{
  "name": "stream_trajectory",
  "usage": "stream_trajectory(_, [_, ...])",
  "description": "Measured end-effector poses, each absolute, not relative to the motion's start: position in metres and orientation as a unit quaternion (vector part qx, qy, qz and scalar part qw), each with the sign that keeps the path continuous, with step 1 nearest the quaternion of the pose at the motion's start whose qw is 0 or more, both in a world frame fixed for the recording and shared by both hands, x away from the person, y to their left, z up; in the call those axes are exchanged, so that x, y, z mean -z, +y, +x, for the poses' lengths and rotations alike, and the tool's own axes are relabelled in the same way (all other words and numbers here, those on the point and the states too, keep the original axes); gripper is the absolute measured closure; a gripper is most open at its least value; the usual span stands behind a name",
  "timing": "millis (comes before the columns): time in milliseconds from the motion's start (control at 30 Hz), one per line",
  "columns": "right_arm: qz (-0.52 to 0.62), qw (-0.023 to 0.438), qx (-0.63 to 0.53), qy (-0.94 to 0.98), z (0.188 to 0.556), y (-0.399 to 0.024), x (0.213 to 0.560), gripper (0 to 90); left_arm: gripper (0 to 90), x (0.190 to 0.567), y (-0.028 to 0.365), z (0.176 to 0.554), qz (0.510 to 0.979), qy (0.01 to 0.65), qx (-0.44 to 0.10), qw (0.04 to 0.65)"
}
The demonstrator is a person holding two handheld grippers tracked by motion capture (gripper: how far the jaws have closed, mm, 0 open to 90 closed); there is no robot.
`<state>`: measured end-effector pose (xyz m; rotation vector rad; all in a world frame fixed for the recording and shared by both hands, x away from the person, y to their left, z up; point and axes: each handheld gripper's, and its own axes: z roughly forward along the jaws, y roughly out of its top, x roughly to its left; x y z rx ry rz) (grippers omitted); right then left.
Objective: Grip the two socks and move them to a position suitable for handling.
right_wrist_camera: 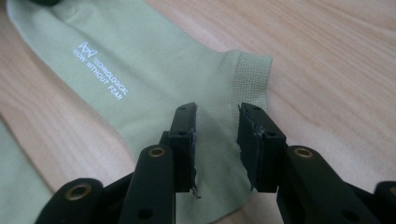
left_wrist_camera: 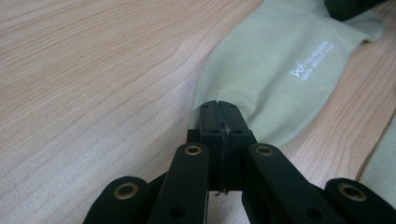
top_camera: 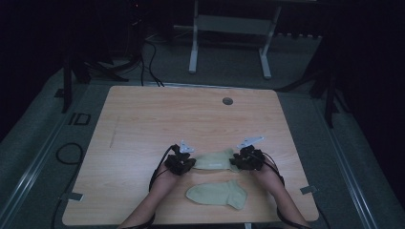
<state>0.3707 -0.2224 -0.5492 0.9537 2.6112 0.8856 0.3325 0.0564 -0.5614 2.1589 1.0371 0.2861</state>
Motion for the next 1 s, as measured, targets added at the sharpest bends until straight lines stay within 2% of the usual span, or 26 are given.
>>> stream_trajectory(233, [0.320,0.115,-0.296,0.892,0.376,-0.217,0.549,66.2,87.9,0.563,0.061,0.333,0.832,0.406,-0.117,0.359])
stream_trajectory(400, [0.314,0.115,-0.305,0.892,0.368,-0.219,0.550,65.5,78.2,0.563,0.063,0.339,0.830,0.408,-0.115,0.364])
stream_trajectory(433, [0.314,0.112,-0.307,0.891,0.367,-0.220,0.550,65.1,71.1,0.562,0.062,0.338,0.829,0.408,-0.114,0.365])
stream_trajectory(567, [0.309,0.114,-0.296,0.897,0.365,-0.218,0.549,64.2,60.1,0.563,0.058,0.336,0.833,0.397,-0.115,0.368])
stream_trajectory(667, [0.305,0.117,-0.297,0.897,0.364,-0.218,0.550,64.1,59.5,0.563,0.056,0.334,0.842,0.383,-0.127,0.359])
stream_trajectory(767, [0.307,0.111,-0.309,0.893,0.364,-0.221,0.551,64.1,53.1,0.564,0.057,0.334,0.844,0.376,-0.116,0.364])
stream_trajectory(1000, [0.306,0.114,-0.303,0.895,0.364,-0.220,0.550,63.6,44.4,0.564,0.053,0.330,0.855,0.363,-0.144,0.341])
